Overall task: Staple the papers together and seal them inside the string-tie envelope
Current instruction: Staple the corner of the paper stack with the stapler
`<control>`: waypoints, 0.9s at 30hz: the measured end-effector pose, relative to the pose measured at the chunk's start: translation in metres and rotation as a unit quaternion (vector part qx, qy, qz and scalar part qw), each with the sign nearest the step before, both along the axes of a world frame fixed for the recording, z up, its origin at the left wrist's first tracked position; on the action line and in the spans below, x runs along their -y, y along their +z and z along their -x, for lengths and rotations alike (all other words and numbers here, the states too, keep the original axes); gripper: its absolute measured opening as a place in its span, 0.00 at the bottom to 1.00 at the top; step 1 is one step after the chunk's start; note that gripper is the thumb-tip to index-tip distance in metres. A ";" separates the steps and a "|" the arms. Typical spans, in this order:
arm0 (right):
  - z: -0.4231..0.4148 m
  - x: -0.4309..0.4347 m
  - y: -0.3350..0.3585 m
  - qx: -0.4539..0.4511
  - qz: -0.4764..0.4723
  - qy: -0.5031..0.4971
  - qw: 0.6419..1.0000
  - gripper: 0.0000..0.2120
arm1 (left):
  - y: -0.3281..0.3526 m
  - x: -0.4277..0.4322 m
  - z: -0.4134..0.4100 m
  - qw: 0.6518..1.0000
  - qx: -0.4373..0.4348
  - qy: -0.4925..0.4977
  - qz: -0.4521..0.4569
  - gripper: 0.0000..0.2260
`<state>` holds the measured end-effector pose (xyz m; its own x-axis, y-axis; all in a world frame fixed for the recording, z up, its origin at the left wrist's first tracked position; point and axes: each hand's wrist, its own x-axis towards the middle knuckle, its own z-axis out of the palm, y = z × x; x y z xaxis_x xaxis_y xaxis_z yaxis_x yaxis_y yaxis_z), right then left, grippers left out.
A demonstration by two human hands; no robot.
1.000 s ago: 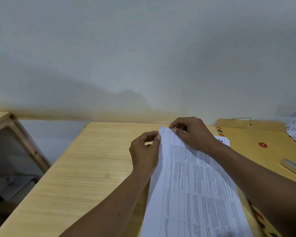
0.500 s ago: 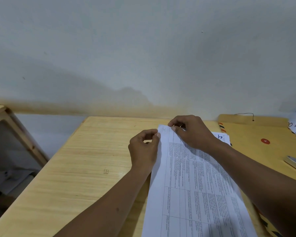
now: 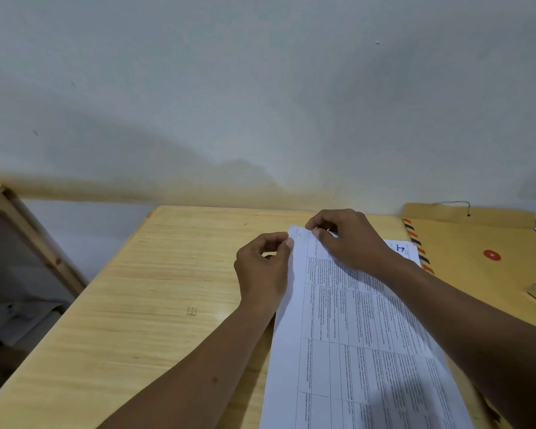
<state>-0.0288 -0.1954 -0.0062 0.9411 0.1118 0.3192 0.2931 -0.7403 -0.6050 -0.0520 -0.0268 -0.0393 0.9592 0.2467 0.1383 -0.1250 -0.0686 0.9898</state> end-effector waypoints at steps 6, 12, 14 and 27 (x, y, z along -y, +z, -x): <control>0.004 0.001 0.007 0.000 -0.004 0.002 1.000 0.07 | 0.002 0.001 0.001 1.000 0.005 0.006 -0.015 0.05; 0.018 0.014 0.023 0.019 0.047 -0.041 0.998 0.08 | 0.018 0.012 0.006 0.999 0.020 -0.011 -0.031 0.07; 0.026 0.026 0.031 0.002 0.057 -0.053 0.997 0.07 | 0.025 0.019 0.008 0.999 0.028 -0.019 -0.032 0.07; 0.115 0.143 0.043 -0.129 0.075 -0.233 0.961 0.08 | 0.063 0.049 0.029 0.981 0.140 -0.053 -0.126 0.06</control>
